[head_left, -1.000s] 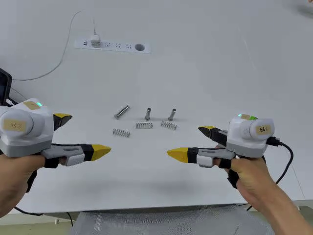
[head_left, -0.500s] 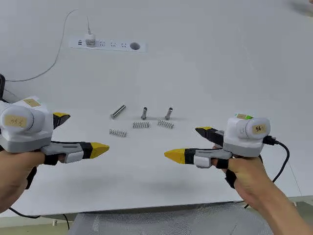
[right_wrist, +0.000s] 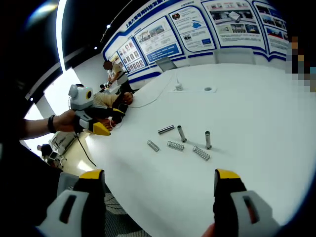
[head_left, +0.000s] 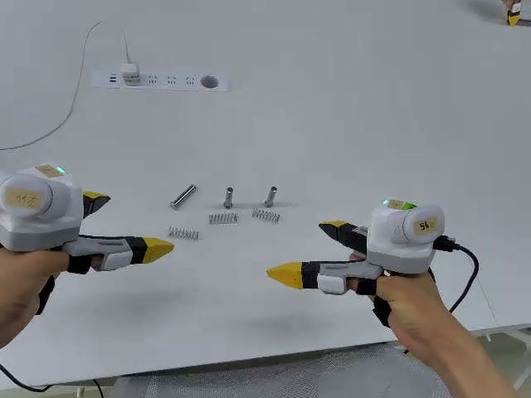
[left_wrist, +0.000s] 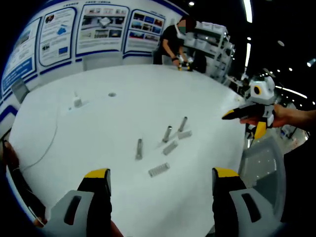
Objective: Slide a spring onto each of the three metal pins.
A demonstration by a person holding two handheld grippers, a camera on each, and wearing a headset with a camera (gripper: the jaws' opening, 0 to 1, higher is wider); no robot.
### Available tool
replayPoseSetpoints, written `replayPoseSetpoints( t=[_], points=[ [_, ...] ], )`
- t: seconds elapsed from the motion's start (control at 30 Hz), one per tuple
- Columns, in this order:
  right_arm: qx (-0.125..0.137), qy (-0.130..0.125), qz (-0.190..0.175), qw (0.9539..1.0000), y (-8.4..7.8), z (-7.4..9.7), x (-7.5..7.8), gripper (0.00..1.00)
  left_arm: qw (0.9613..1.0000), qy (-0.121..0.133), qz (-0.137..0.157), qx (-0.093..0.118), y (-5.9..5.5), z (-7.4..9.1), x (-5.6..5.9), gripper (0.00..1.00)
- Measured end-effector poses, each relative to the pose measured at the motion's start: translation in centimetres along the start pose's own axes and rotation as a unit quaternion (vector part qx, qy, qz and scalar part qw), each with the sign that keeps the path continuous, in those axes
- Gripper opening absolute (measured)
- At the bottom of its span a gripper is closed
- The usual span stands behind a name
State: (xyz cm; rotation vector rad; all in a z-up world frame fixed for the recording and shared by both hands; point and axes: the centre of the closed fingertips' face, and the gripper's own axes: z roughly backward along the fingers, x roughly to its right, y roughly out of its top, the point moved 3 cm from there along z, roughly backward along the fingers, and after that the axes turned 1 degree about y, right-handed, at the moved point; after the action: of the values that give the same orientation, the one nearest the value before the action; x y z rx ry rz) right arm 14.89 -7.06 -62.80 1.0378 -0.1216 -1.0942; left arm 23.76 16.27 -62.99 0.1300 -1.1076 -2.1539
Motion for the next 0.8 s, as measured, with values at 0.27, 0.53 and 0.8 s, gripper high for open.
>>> replayPoseSetpoints(
  t=[0.27, 0.53, 0.8],
  points=[
    [-0.003, 0.006, -0.003, 1.0, -0.4, -0.2, -0.4, 0.91, 1.0, -0.003, -0.004, -0.006, 0.4, -1.3, -0.5, 0.83],
    [-0.008, 0.006, -0.002, 0.9999, -0.6, -0.3, -0.6, 0.91, 0.9999, -0.008, -0.01, -0.01, 1.0, -2.7, -1.1, 0.82],
    [-0.006, 0.005, -0.004, 1.0, -0.6, -0.4, -0.6, 0.91, 0.9997, -0.011, -0.012, -0.017, 1.3, -4.2, -1.5, 0.82]
  ],
)
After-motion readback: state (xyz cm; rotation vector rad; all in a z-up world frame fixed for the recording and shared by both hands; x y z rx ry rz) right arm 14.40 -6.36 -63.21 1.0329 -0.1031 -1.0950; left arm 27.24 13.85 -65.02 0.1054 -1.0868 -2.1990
